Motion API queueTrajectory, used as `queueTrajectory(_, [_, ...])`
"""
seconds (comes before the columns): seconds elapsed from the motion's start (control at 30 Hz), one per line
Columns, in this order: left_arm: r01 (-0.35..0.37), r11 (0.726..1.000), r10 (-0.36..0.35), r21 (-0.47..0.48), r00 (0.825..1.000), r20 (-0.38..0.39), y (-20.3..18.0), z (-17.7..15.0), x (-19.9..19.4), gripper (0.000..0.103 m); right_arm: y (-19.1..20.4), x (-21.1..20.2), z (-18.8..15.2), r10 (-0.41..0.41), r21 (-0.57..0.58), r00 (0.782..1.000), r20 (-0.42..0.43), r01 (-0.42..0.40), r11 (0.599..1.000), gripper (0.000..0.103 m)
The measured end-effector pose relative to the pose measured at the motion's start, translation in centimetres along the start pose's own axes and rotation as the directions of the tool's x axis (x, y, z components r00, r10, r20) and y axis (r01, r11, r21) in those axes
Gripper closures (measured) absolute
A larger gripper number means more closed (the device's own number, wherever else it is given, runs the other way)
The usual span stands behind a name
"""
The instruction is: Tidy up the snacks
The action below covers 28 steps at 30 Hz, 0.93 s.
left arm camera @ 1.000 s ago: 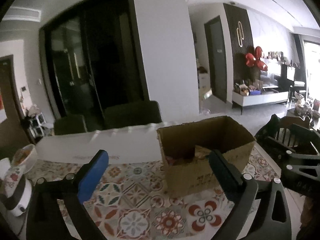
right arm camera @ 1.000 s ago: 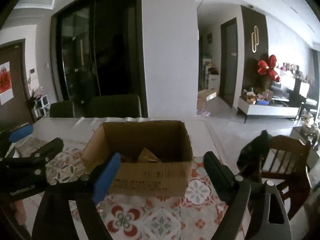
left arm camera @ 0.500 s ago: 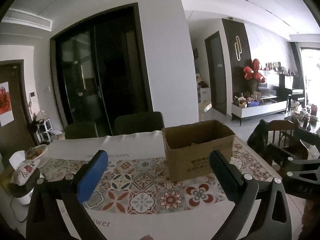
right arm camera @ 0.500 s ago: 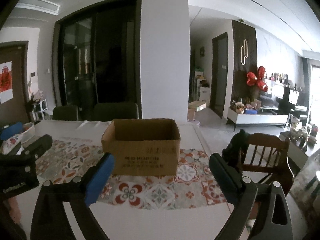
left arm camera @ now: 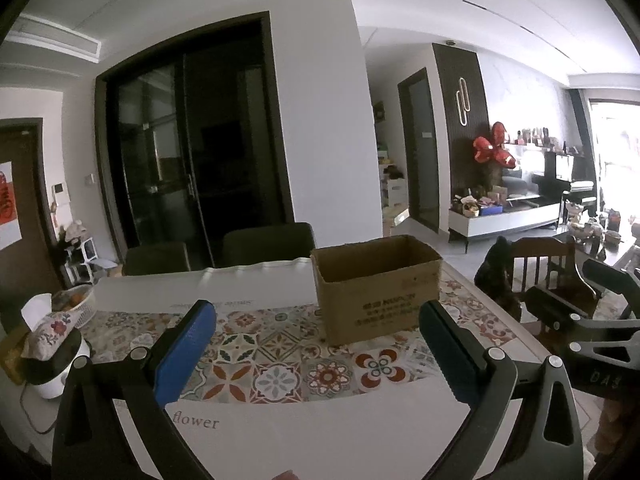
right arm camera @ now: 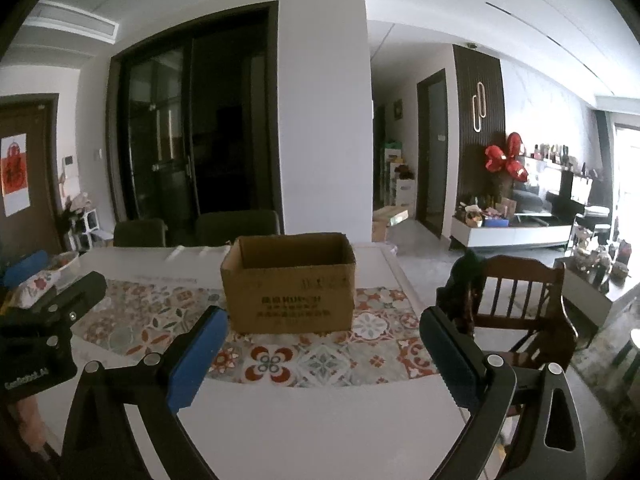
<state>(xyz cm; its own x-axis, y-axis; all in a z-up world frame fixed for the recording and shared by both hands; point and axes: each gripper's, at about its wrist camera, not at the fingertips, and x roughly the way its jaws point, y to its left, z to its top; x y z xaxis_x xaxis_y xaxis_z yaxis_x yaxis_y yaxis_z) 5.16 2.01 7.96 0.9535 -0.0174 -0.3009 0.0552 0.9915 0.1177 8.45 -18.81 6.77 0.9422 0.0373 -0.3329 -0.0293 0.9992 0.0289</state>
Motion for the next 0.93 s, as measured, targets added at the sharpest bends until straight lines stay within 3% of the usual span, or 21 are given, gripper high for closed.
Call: queueTrajectory(0.93, [0.016, 1.000, -0.015, -0.010, 0.999, 0.029, -0.5, 0.5, -1.7, 0.000, 0.1, -2.2, 0.0, -0.027, -0.015, 0.999, 0.036, 0.027, 1.000, 0.005])
